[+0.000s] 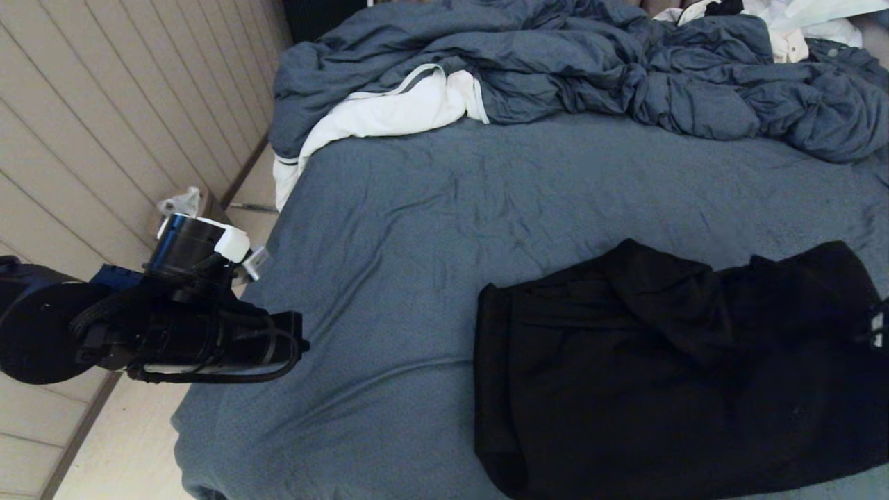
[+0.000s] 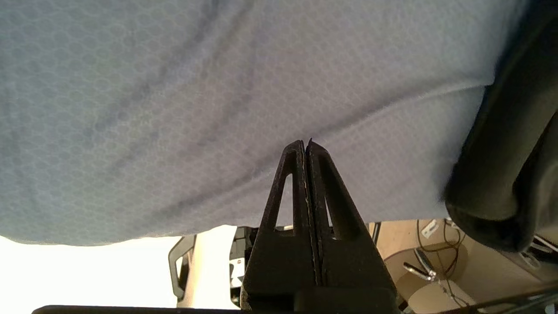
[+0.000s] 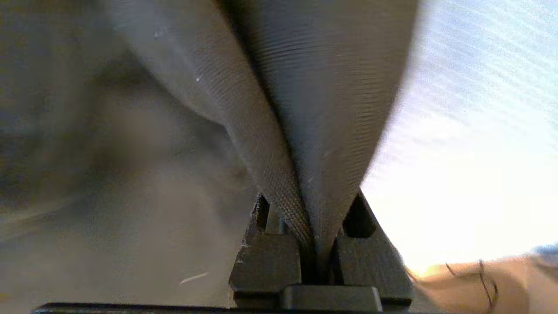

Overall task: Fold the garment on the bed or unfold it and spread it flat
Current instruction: Fold the black sweatshirt

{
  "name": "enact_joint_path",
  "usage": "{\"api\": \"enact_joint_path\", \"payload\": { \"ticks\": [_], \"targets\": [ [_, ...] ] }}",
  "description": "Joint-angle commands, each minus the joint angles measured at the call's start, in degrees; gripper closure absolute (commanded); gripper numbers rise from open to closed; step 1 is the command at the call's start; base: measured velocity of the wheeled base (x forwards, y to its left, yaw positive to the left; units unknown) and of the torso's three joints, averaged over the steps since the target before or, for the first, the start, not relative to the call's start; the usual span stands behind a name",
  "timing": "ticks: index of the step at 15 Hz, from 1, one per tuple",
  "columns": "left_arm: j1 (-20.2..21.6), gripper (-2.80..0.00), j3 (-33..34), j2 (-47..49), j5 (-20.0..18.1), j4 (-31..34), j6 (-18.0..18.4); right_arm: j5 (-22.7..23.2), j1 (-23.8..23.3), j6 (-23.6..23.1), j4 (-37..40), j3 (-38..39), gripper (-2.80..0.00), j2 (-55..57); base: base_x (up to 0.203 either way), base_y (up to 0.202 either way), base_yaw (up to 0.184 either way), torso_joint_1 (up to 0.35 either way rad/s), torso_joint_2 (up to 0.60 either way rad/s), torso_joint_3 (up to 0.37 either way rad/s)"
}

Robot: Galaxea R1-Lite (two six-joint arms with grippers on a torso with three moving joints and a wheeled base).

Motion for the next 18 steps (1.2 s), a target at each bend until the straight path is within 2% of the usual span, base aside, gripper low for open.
{"api": "enact_joint_path", "payload": {
  "ticks": [1,3,7,9,11,14,18],
  "targets": [
    [-0.5,0.0,0.2,-0.2,0.0,0.0,-0.1,0.3,7.6,1.5,2.9,-2.4,0.0,-4.4,0.0,0.0,0.0,0.0,0.0,0.0],
    [-0.6,0.0,0.2,-0.2,0.0,0.0,-0.2,-0.7,18.3,4.2,6.7,-5.3,0.0,-5.7,0.0,0.0,0.0,0.0,0.0,0.0],
    [-0.6,0.0,0.3,-0.5,0.0,0.0,-0.2,-9.9,40.3,9.3,10.5,-12.6,0.0,-2.5,0.0,0.0,0.0,0.0,0.0,0.0],
    [-0.6,0.0,0.3,-0.4,0.0,0.0,-0.2,-13.5,48.6,11.2,11.2,-17.3,0.0,0.7,0.0,0.0,0.0,0.0,0.0,0.0],
    [-0.6,0.0,0.3,-0.3,0.0,0.0,-0.2,-15.7,53.2,11.8,11.7,-23.3,0.0,5.7,0.0,0.0,0.0,0.0,0.0,0.0],
    [-0.8,0.0,0.5,0.1,-0.1,0.0,-0.3,-16.9,60.0,11.7,17.6,-33.3,0.0,13.2,0.0,0.0,0.0,0.0,0.0,0.0],
    [-1.1,0.0,0.8,0.2,-0.1,0.0,-0.3,-17.2,67.3,10.0,20.5,-38.2,0.0,20.8,0.0,0.0,0.0,0.0,0.0,0.0]
  ]
}}
